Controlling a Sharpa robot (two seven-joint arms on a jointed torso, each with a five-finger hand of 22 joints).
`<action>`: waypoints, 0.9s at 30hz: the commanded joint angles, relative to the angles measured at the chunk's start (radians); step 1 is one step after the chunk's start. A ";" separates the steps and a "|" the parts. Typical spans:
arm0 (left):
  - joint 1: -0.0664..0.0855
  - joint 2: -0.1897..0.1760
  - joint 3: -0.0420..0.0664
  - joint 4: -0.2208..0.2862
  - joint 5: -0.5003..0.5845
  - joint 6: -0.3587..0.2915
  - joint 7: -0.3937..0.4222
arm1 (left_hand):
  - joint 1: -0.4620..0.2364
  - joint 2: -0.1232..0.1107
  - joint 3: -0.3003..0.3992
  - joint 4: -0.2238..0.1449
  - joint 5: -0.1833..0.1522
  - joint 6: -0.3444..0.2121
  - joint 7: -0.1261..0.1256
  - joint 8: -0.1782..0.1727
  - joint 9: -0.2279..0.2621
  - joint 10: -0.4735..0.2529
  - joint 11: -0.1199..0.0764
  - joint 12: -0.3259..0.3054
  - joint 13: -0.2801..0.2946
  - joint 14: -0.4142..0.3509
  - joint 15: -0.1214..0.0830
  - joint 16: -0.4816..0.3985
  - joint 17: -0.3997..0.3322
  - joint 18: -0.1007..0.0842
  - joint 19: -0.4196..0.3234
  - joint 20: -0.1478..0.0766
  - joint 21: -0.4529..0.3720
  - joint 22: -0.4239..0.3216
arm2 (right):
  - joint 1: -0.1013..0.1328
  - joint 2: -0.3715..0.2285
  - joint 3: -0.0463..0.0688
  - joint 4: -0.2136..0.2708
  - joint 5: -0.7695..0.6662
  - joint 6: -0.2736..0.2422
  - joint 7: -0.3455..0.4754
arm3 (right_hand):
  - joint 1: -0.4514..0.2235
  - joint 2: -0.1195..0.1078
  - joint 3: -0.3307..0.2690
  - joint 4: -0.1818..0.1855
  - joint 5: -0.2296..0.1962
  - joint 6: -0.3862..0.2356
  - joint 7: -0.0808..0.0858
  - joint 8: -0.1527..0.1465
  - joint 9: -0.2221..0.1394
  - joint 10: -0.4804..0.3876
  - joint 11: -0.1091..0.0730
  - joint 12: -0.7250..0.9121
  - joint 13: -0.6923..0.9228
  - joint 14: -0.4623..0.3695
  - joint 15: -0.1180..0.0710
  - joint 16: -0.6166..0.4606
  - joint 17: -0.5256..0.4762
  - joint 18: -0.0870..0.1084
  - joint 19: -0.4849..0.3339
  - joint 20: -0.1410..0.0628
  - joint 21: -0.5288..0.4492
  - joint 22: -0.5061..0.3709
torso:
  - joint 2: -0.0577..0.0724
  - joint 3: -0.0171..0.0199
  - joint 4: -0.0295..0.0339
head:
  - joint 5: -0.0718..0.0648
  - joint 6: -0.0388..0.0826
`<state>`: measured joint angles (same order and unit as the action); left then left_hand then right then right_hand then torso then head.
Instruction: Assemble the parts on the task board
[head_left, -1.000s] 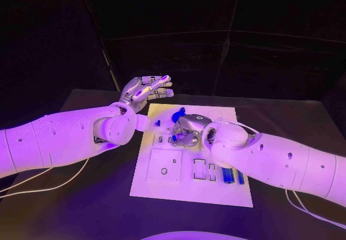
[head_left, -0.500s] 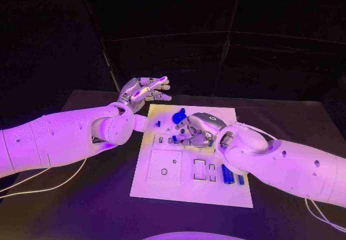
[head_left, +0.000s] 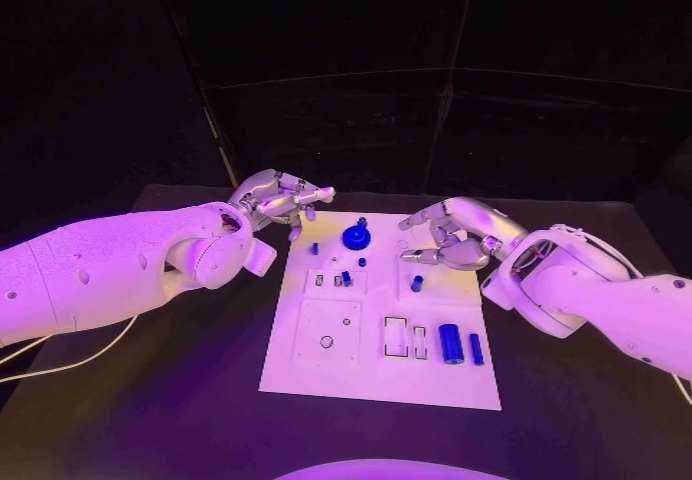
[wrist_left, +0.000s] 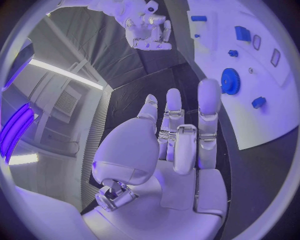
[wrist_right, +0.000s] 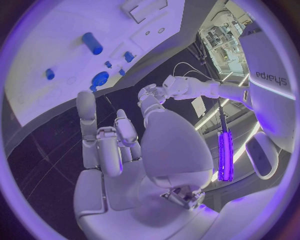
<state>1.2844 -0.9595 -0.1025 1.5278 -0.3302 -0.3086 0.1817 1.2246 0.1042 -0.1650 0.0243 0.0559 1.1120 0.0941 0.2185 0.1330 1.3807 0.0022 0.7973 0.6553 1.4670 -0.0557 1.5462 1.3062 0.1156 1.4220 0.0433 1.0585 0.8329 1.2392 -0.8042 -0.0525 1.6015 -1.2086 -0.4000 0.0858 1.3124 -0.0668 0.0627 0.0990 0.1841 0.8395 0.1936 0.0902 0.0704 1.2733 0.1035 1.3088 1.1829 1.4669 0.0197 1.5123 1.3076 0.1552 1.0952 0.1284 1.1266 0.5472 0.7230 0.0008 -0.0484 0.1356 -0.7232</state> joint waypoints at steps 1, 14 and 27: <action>0.012 0.001 0.001 0.009 -0.266 0.128 -0.307 | -0.033 0.010 -0.011 0.026 0.002 -0.005 -0.017 0.057 0.040 0.006 -0.003 0.297 0.307 0.104 -0.002 0.025 0.265 -0.022 0.023 -0.013 0.154 0.188 | 0.016 -0.028 0.002 -0.020 0.186 0.014 0.049 | 0.009 0.006 -0.007 -0.001 0.007 0.000 -0.004 0.005 0.002 -0.001 -0.002 0.000 0.002 0.063 0.003 -0.007 0.080 0.016 -0.005 -0.001 -0.003 0.001 | -0.014 0.0049 0.0021 | 0.001 -0.005; 0.036 0.115 -0.009 -0.038 -0.521 0.323 -0.653 | -0.076 0.050 -0.063 0.106 -0.007 -0.134 -0.009 0.184 0.152 -0.144 0.005 0.325 0.299 0.100 -0.008 0.018 0.252 -0.016 0.013 -0.003 0.164 0.184 | 0.031 -0.049 0.002 -0.085 0.274 0.038 0.037 | 0.012 0.014 -0.012 0.003 0.018 0.005 -0.006 0.012 0.003 0.000 -0.004 0.000 0.001 0.061 0.001 -0.011 0.071 0.017 -0.006 -0.002 -0.005 -0.005 | -0.034 0.0158 0.0065 | -0.001 -0.017; 0.049 0.206 -0.036 -0.075 -0.612 0.384 -0.751 | -0.118 0.049 -0.123 0.167 -0.008 -0.150 -0.031 0.300 0.242 -0.099 -0.013 0.400 0.380 0.104 -0.022 0.025 0.265 -0.028 0.044 -0.017 0.204 0.250 | 0.033 -0.044 0.002 -0.115 0.278 0.036 0.023 | 0.013 0.017 -0.013 0.004 0.021 0.006 -0.007 0.014 0.003 0.000 -0.005 0.000 0.000 0.060 0.000 -0.012 0.067 0.018 -0.007 -0.003 -0.007 -0.008 | -0.031 0.0145 0.0066 | 0.001 -0.023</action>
<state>1.3303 -0.7574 -0.1381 1.4555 -0.8882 0.0341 -0.5165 1.1171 0.1510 -0.2885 0.1870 0.0504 0.9664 0.0676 0.5148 0.3718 1.2778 -0.0110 1.1942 1.0336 1.4669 -0.0696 1.5678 1.3079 0.0992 1.4620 0.0272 1.2577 1.0810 1.2701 -0.8491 -0.0514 1.4877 -0.9453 -0.3702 0.1090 1.3216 -0.0575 0.0537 0.1027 0.2010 0.8432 0.1899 0.0979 0.0721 1.2735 0.1036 1.3088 1.1838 1.4669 0.0197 1.5035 1.3075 0.1552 1.0952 0.1284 1.1266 0.5411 0.6904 0.0164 -0.0423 0.1365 -0.7447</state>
